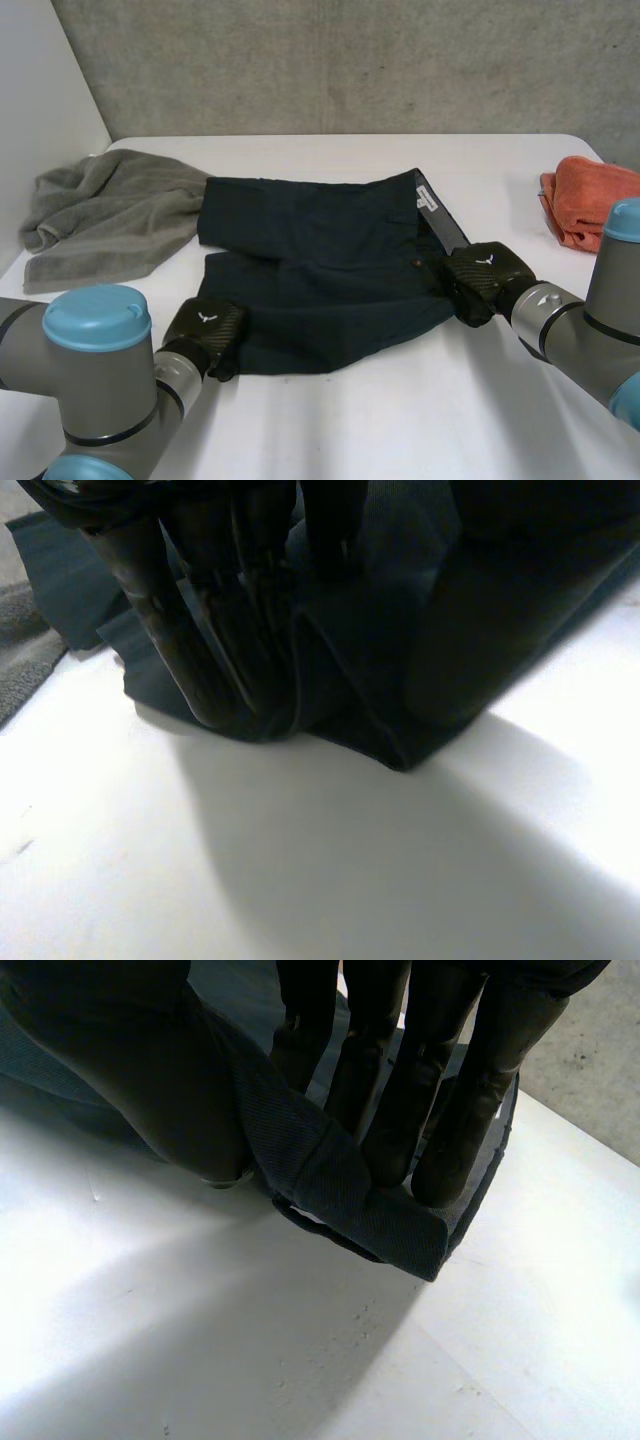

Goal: Fold the laundry.

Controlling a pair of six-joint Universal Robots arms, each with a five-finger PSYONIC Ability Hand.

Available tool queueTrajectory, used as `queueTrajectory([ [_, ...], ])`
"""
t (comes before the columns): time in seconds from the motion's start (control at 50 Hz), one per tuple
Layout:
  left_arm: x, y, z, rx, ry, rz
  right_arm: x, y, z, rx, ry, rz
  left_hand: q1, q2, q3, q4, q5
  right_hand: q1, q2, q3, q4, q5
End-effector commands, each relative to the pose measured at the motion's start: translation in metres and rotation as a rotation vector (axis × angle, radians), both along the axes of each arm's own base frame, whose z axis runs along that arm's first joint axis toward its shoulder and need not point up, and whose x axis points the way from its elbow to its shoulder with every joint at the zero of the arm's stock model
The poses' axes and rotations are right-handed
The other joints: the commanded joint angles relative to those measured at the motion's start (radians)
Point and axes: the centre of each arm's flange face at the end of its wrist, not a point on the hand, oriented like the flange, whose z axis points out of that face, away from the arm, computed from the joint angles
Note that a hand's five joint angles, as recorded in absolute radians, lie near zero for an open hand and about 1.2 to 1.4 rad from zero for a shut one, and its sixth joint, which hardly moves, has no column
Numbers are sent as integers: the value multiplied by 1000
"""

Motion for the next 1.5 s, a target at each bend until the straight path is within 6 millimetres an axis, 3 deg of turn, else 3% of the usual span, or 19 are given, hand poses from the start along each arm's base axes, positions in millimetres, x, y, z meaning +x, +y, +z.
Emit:
queueTrajectory([
  [0.02,-1,-2,2,-9,-5,-1,0,0,0,-6,7,6,347,341,344,340,349,394,219,195,208,238],
  [0.12,-1,-1,31,-104,-18,-20,0,-1,17,-54,17,13,347,341,344,340,349,394,219,195,208,238],
  [0.3,7,9,164,-502,181,-7,-2,11,128,-374,61,45,347,341,344,340,349,394,219,195,208,238],
  [0.38,12,10,186,-570,214,6,-2,20,150,-383,53,53,347,341,344,340,349,394,219,195,208,238],
  [0.42,12,7,186,-569,210,10,-2,22,148,-354,61,58,347,341,344,340,349,394,219,195,208,238],
  [0.5,8,-4,171,-523,184,13,-1,13,111,-186,115,72,347,341,344,340,349,394,219,195,208,238],
  [0.52,7,-7,166,-508,176,13,0,7,95,-110,135,74,347,341,344,340,349,99,-76,-100,-88,-57],
  [0.6,0,-19,146,-450,148,13,2,2,71,28,166,82,347,341,344,340,349,-209,-384,-407,-395,-365],
  [0.84,-10,-34,130,-409,127,5,-1,8,49,127,143,67,347,341,344,340,349,-357,-531,-555,-543,-512],
  [0.96,-11,-34,131,-415,129,2,-1,7,48,123,118,53,347,341,344,340,349,-281,-455,-479,-467,-436],
  [1.06,-10,-31,127,-396,122,0,2,7,42,95,95,70,347,341,344,340,349,393,219,195,207,237],
  [1.16,-8,-26,130,-386,115,-2,2,6,48,64,102,82,347,341,344,340,349,394,219,195,208,238],
  [1.18,-7,-24,131,-382,113,-1,2,6,52,49,99,80,347,341,344,340,349,394,219,195,208,238],
  [1.24,-1,-13,157,-415,125,-1,-1,7,107,-128,67,64,347,341,344,340,349,394,219,195,208,238],
  [1.28,4,-6,173,-440,139,1,-3,20,154,-280,44,64,347,341,344,340,349,394,219,195,208,238],
  [1.36,14,11,222,-556,198,7,-9,44,214,-470,32,70,347,341,344,340,349,394,219,195,208,238],
  [1.38,19,20,243,-615,227,11,-11,49,226,-508,26,68,347,341,344,340,349,394,219,195,208,238],
  [1.44,29,33,273,-707,273,25,-15,67,259,-592,12,64,347,341,344,340,349,394,219,195,208,238],
  [1.5,36,45,297,-780,307,33,-17,73,266,-590,19,69,347,341,344,340,349,394,219,195,208,238],
])
